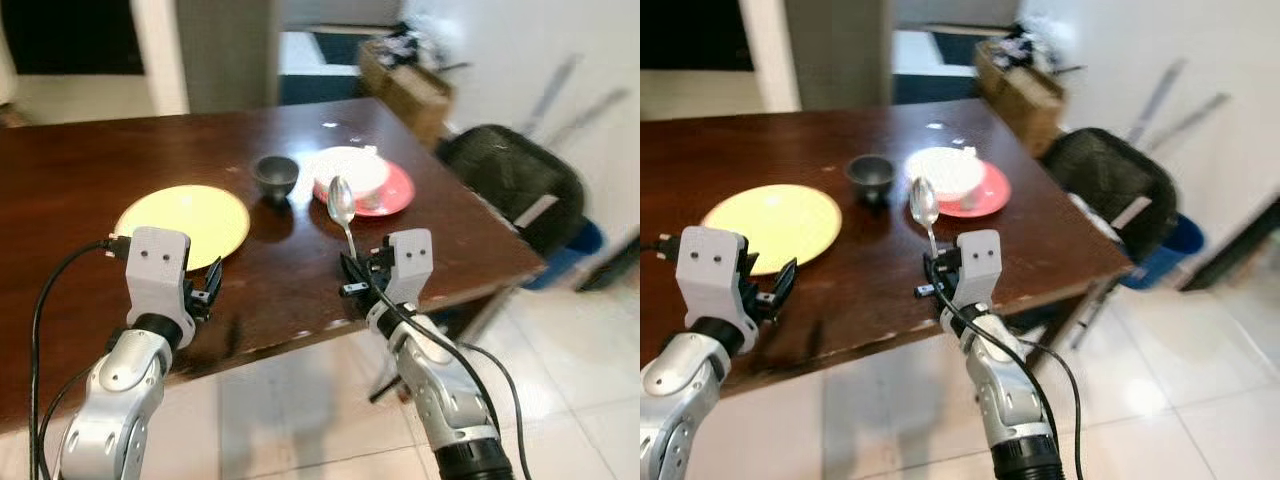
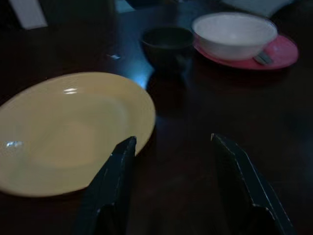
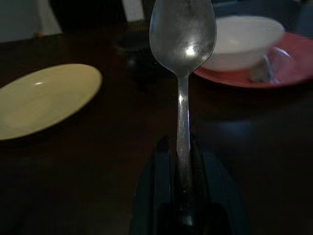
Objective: Setting the table
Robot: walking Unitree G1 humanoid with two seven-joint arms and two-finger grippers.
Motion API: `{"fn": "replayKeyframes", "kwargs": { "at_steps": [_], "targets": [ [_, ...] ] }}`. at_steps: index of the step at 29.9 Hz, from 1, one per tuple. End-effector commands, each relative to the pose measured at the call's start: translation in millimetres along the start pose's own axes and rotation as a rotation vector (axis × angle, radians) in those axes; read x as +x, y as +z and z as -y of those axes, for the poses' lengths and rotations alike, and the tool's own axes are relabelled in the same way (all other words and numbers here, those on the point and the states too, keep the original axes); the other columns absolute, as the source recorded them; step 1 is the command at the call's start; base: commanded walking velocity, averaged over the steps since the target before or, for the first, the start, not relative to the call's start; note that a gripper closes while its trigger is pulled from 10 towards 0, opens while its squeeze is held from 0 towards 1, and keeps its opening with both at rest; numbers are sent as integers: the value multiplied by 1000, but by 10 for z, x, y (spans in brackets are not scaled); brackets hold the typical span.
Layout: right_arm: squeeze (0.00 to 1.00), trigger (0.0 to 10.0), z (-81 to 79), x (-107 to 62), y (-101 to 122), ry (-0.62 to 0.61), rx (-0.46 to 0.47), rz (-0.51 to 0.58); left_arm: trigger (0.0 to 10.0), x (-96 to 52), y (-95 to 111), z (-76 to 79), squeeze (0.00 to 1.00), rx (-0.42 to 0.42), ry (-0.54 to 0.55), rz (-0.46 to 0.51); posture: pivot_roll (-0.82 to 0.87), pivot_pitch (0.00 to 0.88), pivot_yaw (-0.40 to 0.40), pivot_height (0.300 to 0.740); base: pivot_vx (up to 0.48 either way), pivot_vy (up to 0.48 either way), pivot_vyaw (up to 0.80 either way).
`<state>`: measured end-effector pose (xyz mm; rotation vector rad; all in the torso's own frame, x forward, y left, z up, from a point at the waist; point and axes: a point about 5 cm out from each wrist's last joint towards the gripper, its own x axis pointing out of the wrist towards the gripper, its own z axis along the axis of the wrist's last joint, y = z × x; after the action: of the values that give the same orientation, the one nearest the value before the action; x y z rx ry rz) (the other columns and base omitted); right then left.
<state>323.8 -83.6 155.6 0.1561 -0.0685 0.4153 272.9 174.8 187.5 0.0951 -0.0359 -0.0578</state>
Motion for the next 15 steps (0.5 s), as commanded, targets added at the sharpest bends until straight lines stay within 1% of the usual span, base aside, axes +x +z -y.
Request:
{"fn": "replayKeyframes", "kwargs": {
  "at_steps": [1,8,15],
  "targets": [
    [0,10000,12,-10,-26,-5,14,-13,10000,-4,-35,19,0,-12,-8,-13,72,67,-5,740,0,0,-800],
    [0,10000,4,-11,-24,-2,17,-12,10000,1,-28,36,0,-27,-17,-7,71,68,-3,740,0,0,-800],
    [0,10000,-27,-16,-22,20,20,-7,10000,9,-72,24,0,-39,-5,-26,71,68,-4,740,0,0,-800]
  ]
}}
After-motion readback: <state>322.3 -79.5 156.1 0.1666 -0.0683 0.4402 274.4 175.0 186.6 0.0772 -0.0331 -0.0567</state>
